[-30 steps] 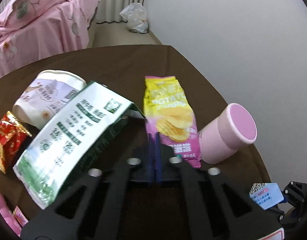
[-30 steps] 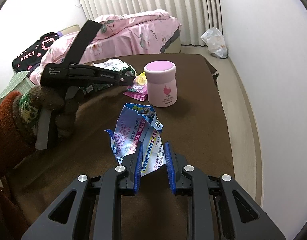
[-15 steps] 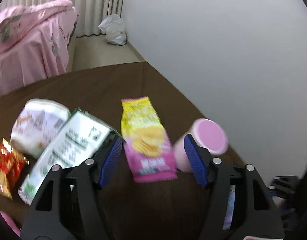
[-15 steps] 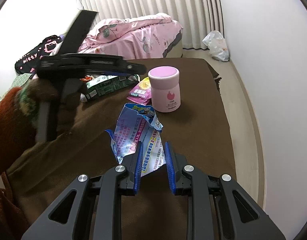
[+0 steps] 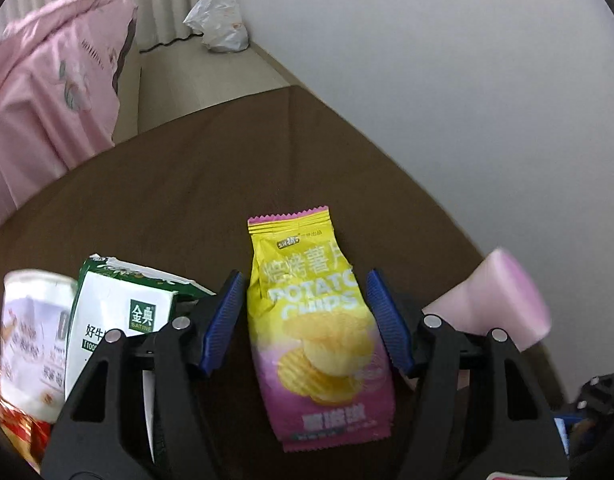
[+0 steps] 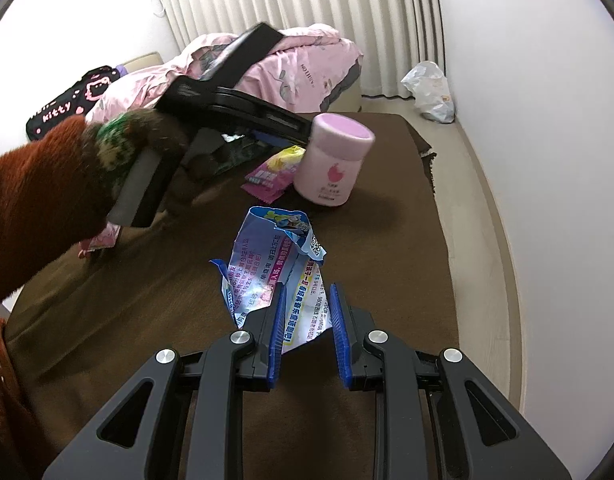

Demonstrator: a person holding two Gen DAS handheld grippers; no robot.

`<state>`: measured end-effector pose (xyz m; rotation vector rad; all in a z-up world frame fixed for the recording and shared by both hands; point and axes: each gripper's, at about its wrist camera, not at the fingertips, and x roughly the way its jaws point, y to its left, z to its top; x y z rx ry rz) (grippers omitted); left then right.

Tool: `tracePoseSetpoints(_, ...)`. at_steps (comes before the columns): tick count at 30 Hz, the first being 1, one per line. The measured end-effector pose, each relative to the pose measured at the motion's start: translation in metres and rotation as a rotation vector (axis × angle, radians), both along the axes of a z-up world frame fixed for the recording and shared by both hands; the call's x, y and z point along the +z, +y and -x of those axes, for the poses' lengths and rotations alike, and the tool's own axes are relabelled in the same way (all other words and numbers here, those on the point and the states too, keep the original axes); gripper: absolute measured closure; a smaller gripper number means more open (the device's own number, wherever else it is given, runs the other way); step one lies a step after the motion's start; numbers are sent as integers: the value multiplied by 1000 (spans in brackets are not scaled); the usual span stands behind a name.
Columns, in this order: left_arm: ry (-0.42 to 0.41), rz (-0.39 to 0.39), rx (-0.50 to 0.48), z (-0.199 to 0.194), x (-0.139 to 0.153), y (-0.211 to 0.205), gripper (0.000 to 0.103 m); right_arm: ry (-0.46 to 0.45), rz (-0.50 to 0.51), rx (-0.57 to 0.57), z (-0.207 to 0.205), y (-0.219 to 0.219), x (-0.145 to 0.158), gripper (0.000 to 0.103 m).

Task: Collect trash
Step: 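Grasp the yellow potato chips packet with the left tool while the right holds the wrapper, then carry the chips packet with the left tool while the right carries the wrapper over the yellow bag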

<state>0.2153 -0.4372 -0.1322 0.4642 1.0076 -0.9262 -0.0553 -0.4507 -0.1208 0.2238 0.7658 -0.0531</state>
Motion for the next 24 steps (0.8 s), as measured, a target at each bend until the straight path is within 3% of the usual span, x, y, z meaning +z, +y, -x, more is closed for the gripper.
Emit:
tracePoseSetpoints(2,-42,-45,-1,4,-3,-4,49,1,-1,1,-2,-1,0,81)
tracePoseSetpoints(7,-119,-58,-16,19,-6,9,55,-18,1,0,0,-1,2,81)
tracePoseSetpoints(10,-112,-42,5,28,-4,26,59,-24,2,6,2,-2,2,81)
tracePoseSetpoints(11,-107,-29,24,31,-3,34,61,-23,-2,7,3,-2,0,81)
tracePoseSetpoints(13,-91,0,42,42,3,51,75,-18,-9,3,2,-3,0,81)
tracePoseSetpoints(21,-49,181,114,80,46,119,78,-33,-5,20,0,0,9,81)
tracePoseSetpoints(24,-72,246,143,90,69,149,78,-57,-5,28,0,5,20,81)
